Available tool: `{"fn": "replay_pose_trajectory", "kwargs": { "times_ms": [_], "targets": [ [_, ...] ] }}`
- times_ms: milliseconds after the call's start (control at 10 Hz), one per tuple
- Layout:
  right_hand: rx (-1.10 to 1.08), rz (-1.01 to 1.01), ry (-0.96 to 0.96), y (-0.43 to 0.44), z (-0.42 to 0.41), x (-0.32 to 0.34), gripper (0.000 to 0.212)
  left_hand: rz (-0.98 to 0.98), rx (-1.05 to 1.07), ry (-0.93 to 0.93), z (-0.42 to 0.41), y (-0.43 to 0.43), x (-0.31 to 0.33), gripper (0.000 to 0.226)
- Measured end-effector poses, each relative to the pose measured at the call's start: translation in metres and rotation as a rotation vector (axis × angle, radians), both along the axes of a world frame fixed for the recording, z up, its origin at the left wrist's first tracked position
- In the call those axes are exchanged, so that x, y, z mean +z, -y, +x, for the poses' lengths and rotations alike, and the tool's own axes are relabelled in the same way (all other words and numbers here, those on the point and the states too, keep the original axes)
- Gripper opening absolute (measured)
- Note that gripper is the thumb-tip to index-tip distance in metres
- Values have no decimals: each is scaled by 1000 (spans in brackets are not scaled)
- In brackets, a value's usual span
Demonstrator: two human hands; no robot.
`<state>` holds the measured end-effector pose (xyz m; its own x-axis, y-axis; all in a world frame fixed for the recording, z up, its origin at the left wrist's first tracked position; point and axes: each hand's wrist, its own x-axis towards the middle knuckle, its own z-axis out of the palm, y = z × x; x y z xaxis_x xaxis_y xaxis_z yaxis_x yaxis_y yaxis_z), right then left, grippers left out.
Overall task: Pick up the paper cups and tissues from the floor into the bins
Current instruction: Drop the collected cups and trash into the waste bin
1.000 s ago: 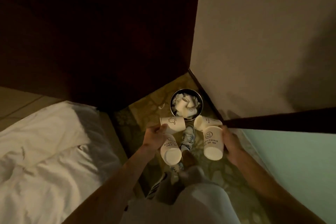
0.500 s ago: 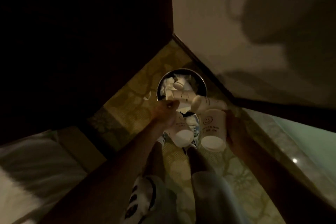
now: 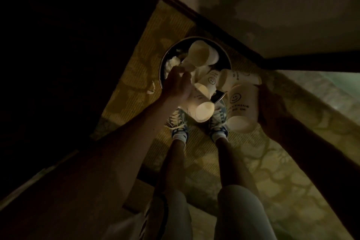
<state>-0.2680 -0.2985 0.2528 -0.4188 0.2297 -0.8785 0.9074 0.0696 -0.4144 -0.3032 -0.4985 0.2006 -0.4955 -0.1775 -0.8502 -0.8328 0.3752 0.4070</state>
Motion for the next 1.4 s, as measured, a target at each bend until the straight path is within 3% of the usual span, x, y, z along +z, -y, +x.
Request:
{"fn": "replay_pose_trajectory", "kwargs": {
  "times_ms": [100, 200, 300, 400, 500, 600, 800, 900, 1000, 1100, 1200, 1300, 1400],
  "targets": [
    [24, 23, 1, 2, 2, 2, 42, 21, 142, 105, 11, 18, 1, 36],
    [12, 28, 19, 5, 6, 4, 41, 23, 258, 130, 12, 33, 8, 33],
    [25, 42, -26, 4, 9, 5, 42, -21, 309, 98, 5, 47, 8, 31],
    [-32, 62, -29, 3, 11, 0, 38, -61, 512, 35, -5, 52, 4, 40],
    [-87, 69, 25, 1, 16, -7, 34, -125, 607, -54, -13, 49, -5, 16],
    [-70, 51, 27, 0, 18, -9, 37, -182, 522, -104, -17, 41, -14, 12],
    [12, 19, 30, 0, 19, -18, 40, 19, 475, -151, -13, 20, -24, 26],
    [52, 47, 24, 8, 16, -19, 37, -166, 6, -251, -6, 26, -21, 44],
    [91, 71, 15, 19, 14, -20, 40, -257, -65, -460, 5, 39, -8, 45],
    [155, 54, 29, 33, 9, -18, 39, -86, -113, -329, 17, 41, 4, 36],
    [172, 5, 49, 46, 3, -18, 38, 260, -197, 20, 37, 35, 11, 61],
    [181, -23, 75, 54, 2, -20, 37, 431, 35, 191, 49, 32, 8, 66],
    [219, 20, 121, 53, 7, -23, 44, 376, 101, 145, 46, 35, -1, 50]
  ]
}}
